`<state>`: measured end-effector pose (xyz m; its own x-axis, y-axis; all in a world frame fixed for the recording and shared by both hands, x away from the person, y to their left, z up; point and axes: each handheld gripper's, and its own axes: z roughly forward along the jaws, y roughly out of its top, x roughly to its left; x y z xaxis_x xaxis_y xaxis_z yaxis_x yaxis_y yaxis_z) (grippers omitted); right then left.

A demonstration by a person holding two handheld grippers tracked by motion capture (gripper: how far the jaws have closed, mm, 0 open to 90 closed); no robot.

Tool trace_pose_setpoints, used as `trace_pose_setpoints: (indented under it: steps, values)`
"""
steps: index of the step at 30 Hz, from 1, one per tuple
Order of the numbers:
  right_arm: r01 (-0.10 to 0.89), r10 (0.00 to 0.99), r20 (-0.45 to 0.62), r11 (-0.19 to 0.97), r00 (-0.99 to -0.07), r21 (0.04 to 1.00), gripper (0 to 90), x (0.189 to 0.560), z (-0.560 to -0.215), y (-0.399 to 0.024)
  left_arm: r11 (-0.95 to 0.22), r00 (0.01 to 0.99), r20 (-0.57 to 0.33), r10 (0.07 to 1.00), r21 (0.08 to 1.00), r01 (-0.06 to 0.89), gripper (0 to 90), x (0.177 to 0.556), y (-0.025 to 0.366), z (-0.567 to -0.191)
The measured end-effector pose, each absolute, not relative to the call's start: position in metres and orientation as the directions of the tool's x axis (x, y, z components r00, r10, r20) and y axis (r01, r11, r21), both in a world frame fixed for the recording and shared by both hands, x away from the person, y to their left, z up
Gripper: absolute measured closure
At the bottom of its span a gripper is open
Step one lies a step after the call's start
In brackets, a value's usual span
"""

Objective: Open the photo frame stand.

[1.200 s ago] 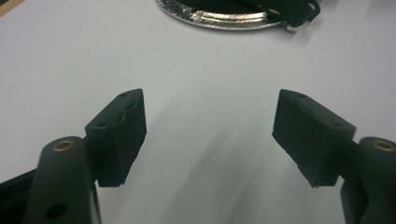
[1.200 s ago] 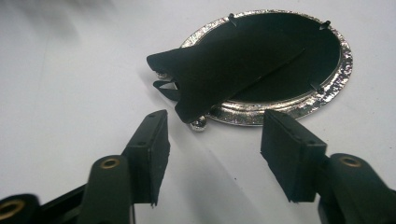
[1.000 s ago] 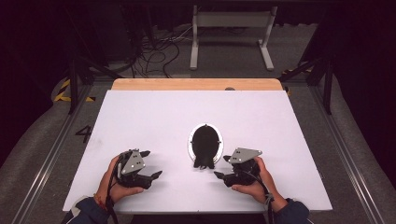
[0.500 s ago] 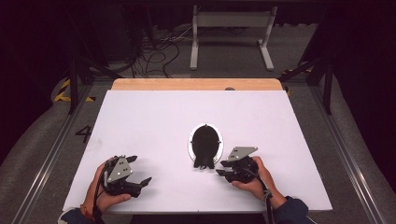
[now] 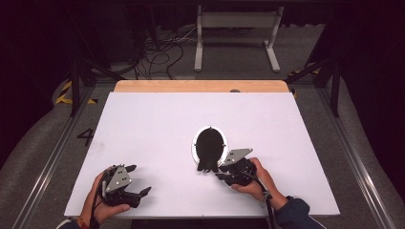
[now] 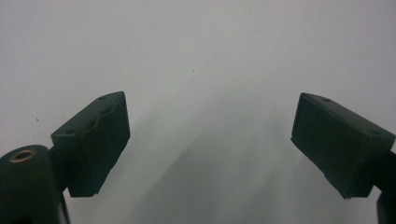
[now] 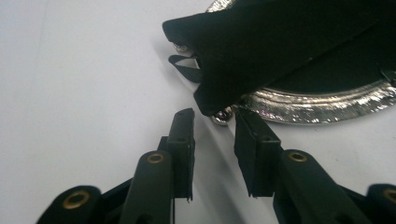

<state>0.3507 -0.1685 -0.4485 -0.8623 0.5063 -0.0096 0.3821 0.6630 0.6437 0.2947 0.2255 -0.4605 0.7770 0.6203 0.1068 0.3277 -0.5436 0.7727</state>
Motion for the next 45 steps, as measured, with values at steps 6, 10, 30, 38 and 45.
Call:
trace_pose_setpoints:
  steps: [6, 10, 30, 38, 45]
  values:
    - [0.405, 0.522, 0.010, 0.650, -0.853, 0.643, 69.8, 0.355, -0.449, -0.164, -0.532, 0.765, 0.101, 0.636, 0.776, 0.339, 12.0, 0.289, 0.229, -0.460]
    - [0.419, 0.523, 0.044, 0.626, -0.851, 0.658, 71.0, 0.357, -0.449, -0.166, -0.539, 0.772, 0.103, 0.628, 0.773, 0.335, 12.0, 0.290, 0.228, -0.461]
    - [0.616, 0.503, 0.408, 0.369, -0.762, 0.696, 55.1, 0.379, -0.457, -0.184, -0.563, 0.759, 0.111, 0.642, 0.740, 0.368, 11.7, 0.295, 0.220, -0.466]
    - [0.713, 0.482, 0.558, 0.238, -0.676, 0.659, 53.9, 0.389, -0.467, -0.190, -0.590, 0.766, 0.127, 0.630, 0.720, 0.365, 12.4, 0.299, 0.215, -0.468]
    - [0.760, 0.462, 0.633, 0.159, -0.622, 0.630, 53.0, 0.394, -0.469, -0.189, -0.601, 0.767, 0.136, 0.627, 0.711, 0.365, 12.3, 0.302, 0.213, -0.470]
